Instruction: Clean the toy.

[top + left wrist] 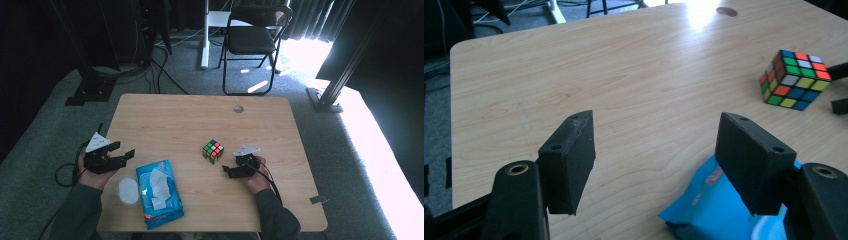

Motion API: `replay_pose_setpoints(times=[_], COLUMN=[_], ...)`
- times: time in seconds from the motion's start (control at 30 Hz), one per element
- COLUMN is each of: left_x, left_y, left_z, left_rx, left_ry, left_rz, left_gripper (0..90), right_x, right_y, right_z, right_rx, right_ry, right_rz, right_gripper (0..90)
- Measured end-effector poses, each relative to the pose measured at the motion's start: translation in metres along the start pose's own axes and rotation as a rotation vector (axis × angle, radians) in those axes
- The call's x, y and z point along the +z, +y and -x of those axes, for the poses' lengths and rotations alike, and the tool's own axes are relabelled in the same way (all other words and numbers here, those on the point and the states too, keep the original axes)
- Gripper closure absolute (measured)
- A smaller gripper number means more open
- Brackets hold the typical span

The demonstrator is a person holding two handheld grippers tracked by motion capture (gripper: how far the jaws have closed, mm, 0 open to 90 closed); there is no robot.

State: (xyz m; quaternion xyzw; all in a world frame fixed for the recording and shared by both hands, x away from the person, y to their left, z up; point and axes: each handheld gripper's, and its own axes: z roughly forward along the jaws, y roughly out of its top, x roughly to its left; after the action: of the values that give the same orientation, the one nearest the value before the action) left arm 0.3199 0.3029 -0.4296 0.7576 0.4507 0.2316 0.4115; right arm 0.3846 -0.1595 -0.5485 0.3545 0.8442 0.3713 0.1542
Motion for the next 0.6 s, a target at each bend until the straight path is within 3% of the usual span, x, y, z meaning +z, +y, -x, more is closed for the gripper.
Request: replay_pose_setpoints(times=[0.27, 0.3, 0.6], left_x=[-0.006, -0.008, -0.012], left_y=[0.008, 0.009, 0.011], left_z=[0.015, 0.018, 0.030], left_rx=[0.036, 0.026, 0.040], left_ry=[-0.042, -0.081, -0.099], left_rz=[0.002, 0.008, -0.026], left_gripper=[32.5, 33.0, 34.6], right_x=[0.000, 0.000, 0.000], right_y=[0.000, 0.000, 0.000], right_z=[0.000, 0.000, 0.000], right_rx=[-0.001, -0.002, 0.002], right_ry=[-0.001, -0.001, -0.001], right_rz=[0.000, 0.000, -0.001], right_gripper=[22.9, 22.9, 22.8])
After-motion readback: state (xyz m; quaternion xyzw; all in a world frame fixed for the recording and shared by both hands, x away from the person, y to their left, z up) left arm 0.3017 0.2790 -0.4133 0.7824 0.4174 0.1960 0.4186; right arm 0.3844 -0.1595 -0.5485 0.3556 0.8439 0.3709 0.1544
